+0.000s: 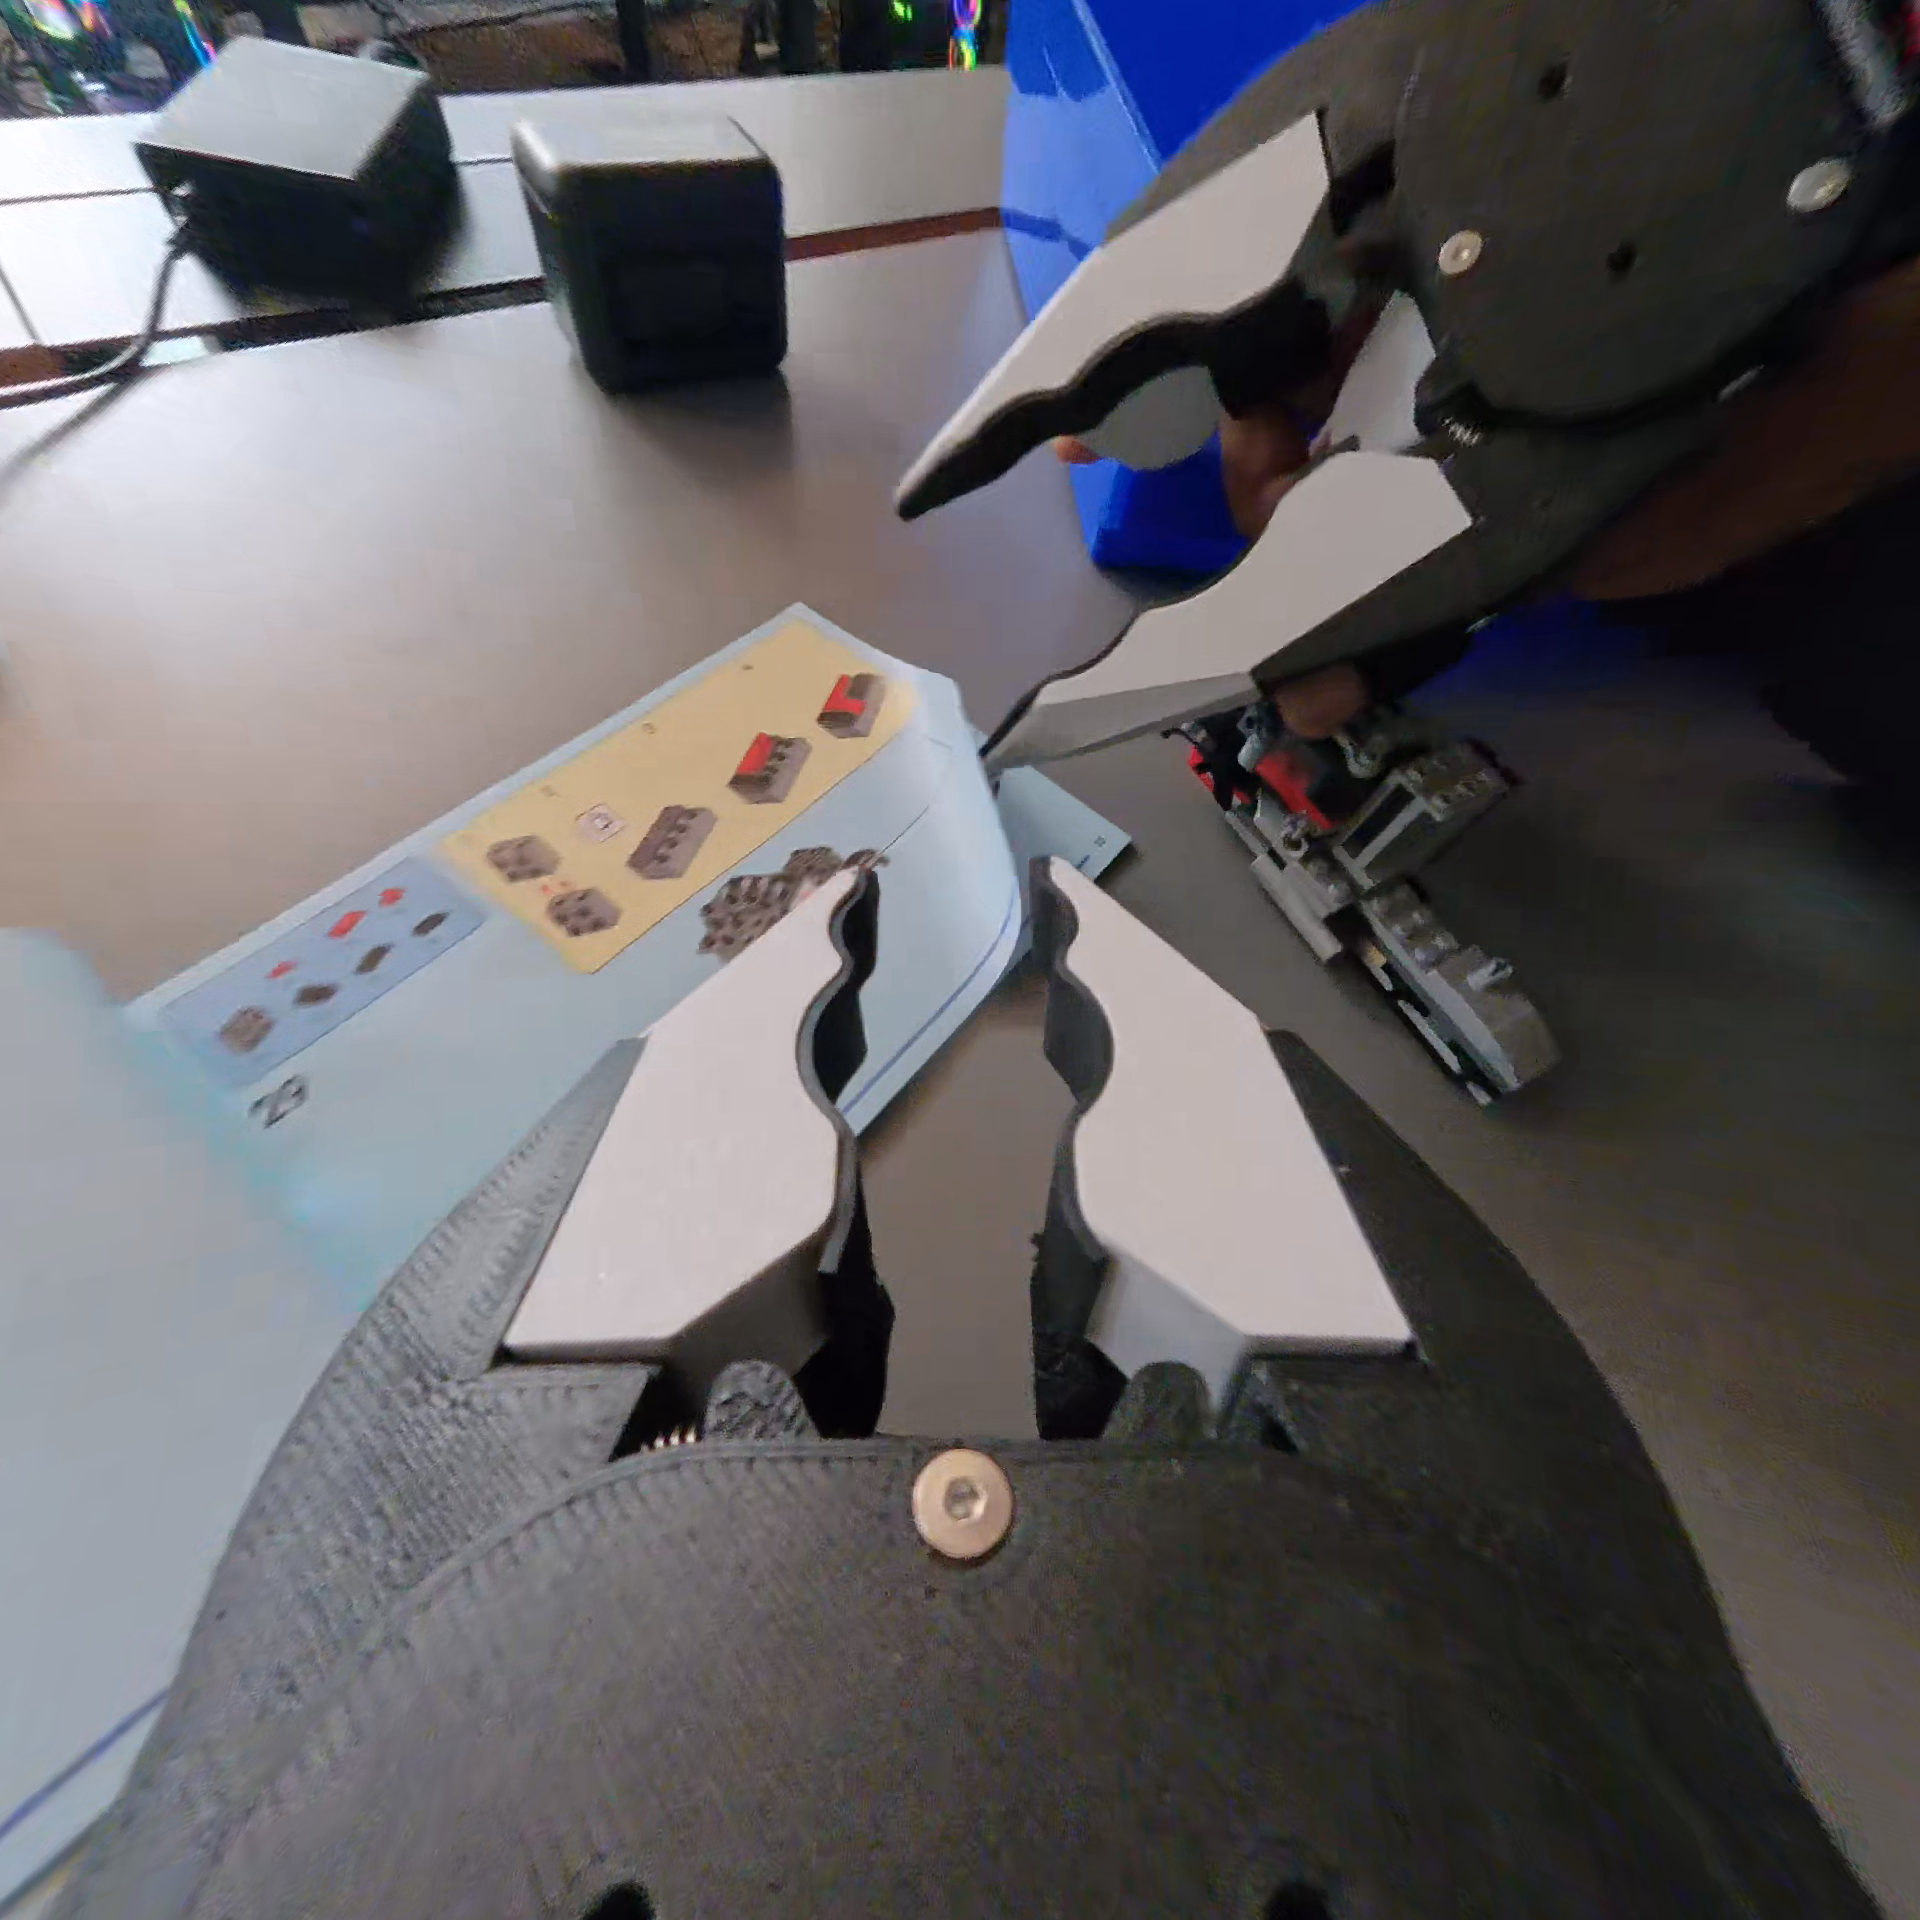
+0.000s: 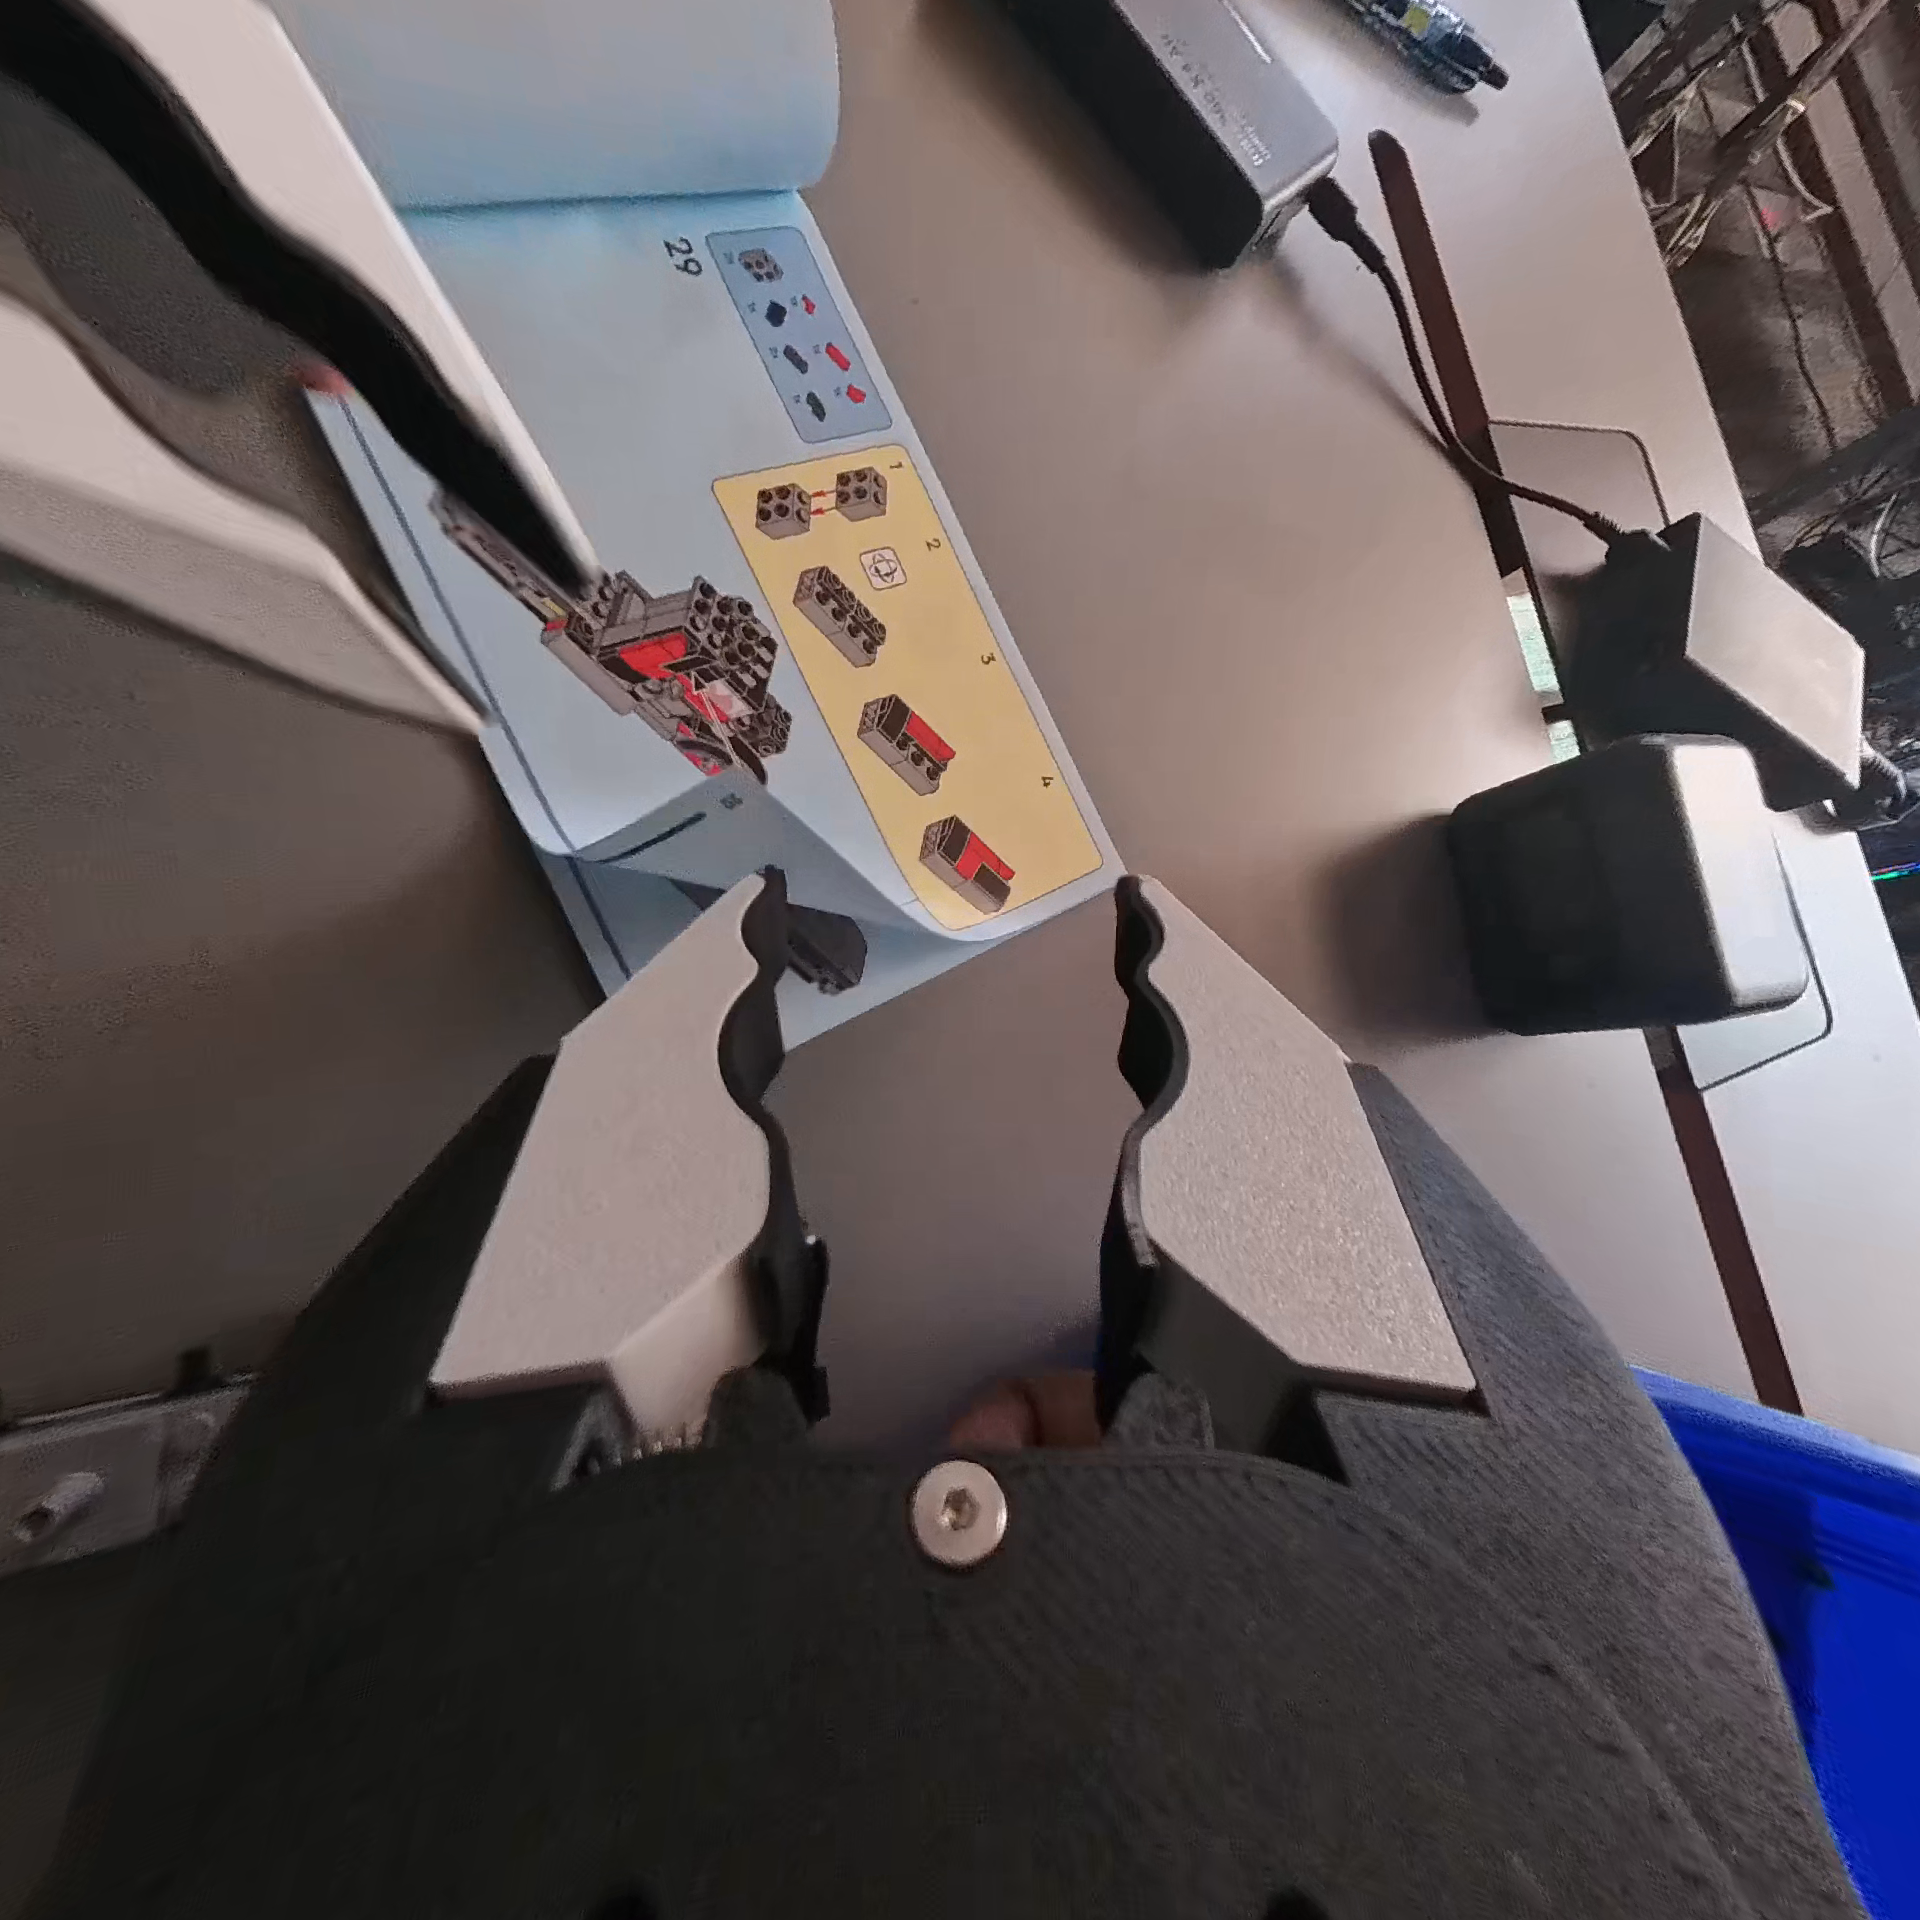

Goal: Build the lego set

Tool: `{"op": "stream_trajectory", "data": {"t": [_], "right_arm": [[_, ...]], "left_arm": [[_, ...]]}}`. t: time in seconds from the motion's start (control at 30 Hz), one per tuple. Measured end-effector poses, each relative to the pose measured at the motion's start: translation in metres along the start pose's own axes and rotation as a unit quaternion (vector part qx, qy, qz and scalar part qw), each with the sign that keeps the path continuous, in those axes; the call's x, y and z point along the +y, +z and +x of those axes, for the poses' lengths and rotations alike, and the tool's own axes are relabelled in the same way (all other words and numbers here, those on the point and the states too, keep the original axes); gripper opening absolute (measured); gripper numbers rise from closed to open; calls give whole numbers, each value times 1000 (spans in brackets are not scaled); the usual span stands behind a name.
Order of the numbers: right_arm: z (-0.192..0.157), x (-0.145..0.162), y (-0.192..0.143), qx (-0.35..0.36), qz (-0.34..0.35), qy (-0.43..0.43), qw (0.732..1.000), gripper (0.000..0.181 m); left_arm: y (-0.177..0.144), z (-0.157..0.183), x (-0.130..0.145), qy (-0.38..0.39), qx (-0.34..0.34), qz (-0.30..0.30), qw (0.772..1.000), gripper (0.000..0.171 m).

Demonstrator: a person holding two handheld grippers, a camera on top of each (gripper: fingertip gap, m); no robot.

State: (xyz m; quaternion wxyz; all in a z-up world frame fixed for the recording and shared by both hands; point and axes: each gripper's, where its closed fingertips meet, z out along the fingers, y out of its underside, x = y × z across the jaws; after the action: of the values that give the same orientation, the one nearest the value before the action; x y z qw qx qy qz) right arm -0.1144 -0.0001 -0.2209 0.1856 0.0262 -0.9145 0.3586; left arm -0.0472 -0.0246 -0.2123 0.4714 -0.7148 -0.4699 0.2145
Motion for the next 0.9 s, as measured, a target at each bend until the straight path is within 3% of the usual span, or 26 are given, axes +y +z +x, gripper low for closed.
{"op": "stream_trajectory", "data": {"t": [0.17, 0.27, 0.33, 0.47, 0.57, 0.7, 0.9], "right_arm": [[0, -3, 0, 2, 4, 2, 1000, 65], [-2, -4, 0, 2, 6, -1, 1000, 65], [-2, -6, -3, 4, 11, -4, 1000, 65], [1, -14, -15, 14, 34, -4, 999, 65], [2, -18, -24, 14, 48, 4, 999, 65], [3, -22, -31, 17, 57, 8, 998, 64], [-1, -24, -37, 20, 60, 7, 998, 64]], "left_arm": [[28, 4, 6, -27, -10, -42, 999, 23], [31, 2, 5, -57, -12, -38, 998, 1], [25, -1, 0, -72, -10, -19, 997, 1], [-21, -32, -20, -141, -22, 72, 987, 0], [-79, -82, -22, -228, -62, 157, 959, 0], [-136, -136, 13, -321, -124, 198, 918, 1], [-169, -164, 60, -389, -186, 182, 884, 1]]}}
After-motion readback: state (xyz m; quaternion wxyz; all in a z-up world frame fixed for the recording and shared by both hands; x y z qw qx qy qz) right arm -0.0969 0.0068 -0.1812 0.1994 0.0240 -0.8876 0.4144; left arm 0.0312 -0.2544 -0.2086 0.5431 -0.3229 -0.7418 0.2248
